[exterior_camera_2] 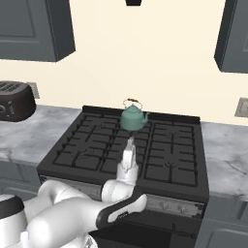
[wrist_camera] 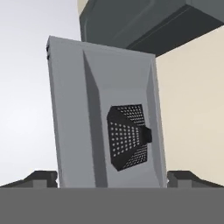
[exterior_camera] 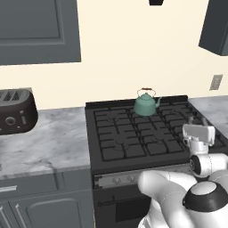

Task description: The kettle is done boiling. Turn off the stove, then wait for 300 timesteps before moving the kettle to the dining table.

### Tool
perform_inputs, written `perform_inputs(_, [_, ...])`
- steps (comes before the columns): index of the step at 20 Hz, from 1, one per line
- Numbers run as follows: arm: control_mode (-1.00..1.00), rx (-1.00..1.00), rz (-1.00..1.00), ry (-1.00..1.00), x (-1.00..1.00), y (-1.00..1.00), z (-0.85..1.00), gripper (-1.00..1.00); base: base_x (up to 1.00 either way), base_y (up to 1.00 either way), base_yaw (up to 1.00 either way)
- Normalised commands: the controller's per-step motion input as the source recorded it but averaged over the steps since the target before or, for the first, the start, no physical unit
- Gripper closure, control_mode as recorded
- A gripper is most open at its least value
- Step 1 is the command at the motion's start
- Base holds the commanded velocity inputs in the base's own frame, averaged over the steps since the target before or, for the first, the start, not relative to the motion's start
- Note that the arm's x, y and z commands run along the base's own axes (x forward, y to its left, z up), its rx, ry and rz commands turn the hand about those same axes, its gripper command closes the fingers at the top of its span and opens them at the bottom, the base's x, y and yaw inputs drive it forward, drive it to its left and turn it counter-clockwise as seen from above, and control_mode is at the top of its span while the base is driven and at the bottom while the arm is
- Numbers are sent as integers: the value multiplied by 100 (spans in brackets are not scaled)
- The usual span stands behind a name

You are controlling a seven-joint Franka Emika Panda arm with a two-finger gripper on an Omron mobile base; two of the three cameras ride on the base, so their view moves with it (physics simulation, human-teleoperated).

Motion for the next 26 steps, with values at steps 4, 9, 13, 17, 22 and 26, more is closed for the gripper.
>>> perform_inputs(4, [-100,0,-11,12,3,0,39,-100,0,0,0])
perform_inputs(9, [-100,0,-10,23,9,0,46,-100,0,0,0])
perform_inputs(13, [-100,0,-10,27,7,0,52,-100,0,0,0])
perform_inputs(17, [-100,0,-10,27,10,0,46,-100,0,0,0])
perform_inputs(22, [-100,0,-7,36,39,1,24,-100,0,0,0])
perform_inputs(26, [-100,0,-4,44,49,0,3,-100,0,0,0])
